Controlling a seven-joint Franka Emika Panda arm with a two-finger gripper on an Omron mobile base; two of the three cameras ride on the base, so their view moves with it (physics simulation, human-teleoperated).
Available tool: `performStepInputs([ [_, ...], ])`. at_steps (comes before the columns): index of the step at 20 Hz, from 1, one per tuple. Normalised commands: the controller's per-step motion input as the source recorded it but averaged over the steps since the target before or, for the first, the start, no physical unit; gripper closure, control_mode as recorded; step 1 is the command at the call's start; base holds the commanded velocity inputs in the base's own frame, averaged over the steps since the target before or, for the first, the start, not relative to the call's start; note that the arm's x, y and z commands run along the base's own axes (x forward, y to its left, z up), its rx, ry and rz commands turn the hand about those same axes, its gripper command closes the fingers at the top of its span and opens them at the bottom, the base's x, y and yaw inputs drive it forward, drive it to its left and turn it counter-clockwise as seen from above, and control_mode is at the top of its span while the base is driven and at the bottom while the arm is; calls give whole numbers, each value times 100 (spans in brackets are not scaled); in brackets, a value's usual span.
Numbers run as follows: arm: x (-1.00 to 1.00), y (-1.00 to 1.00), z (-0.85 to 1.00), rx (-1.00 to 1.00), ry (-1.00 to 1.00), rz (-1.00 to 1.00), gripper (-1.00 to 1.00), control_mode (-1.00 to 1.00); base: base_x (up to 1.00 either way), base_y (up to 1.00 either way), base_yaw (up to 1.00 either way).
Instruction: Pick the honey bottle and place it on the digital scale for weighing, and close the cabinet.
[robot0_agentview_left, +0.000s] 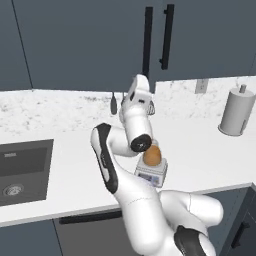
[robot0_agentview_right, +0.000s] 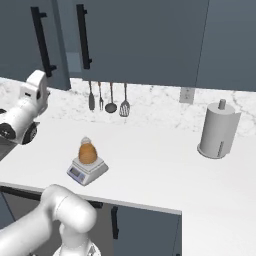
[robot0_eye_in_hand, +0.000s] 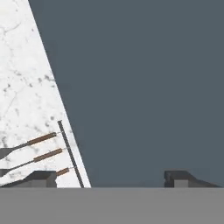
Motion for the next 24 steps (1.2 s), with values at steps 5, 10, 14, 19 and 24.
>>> performStepInputs([
  [5,45,-13,43,6,36,-5,-100,-100,0,0,0],
  [10,48,0,74,0,4,0,-100,-100,0,0,0],
  [14,54,0,58,0,6,0,-100,-100,0,0,0],
  [19,67,0,27,3,20,0,-100,-100,0,0,0],
  [24,89,-5,0,15,23,3,-100,-100,0,0,0],
])
